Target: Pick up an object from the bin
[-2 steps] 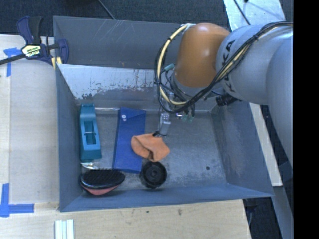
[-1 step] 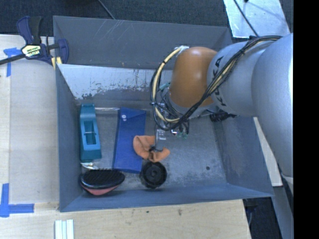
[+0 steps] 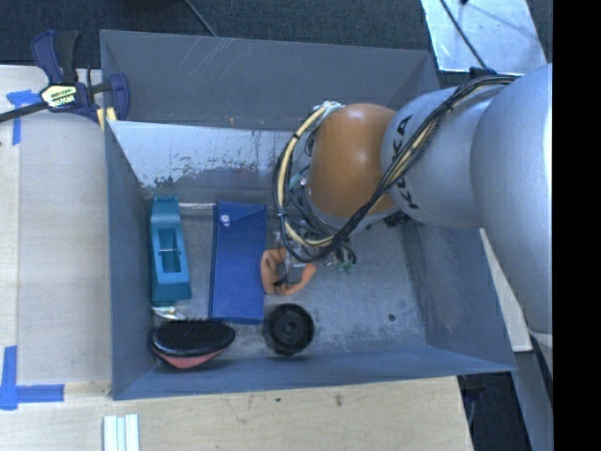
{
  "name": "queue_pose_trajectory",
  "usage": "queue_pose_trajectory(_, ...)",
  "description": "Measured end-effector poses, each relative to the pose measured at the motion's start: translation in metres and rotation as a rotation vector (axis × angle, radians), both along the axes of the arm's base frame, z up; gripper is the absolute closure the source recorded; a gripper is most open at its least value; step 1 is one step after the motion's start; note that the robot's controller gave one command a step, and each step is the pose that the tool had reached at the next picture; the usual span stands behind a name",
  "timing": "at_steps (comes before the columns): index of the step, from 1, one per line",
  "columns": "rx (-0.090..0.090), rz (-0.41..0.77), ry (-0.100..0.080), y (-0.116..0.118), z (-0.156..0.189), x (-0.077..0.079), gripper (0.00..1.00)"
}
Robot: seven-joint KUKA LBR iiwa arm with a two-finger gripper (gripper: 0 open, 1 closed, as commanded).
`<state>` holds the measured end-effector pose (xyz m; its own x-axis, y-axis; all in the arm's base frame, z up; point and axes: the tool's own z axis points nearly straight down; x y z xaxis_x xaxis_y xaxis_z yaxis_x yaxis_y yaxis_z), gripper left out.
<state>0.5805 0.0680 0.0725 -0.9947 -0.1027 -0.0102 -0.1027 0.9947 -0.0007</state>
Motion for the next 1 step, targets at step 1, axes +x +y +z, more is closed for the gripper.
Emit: queue_pose_trajectory(1,0.000,0.000,0.000,0.0000,0.0000,0.0000,1.00)
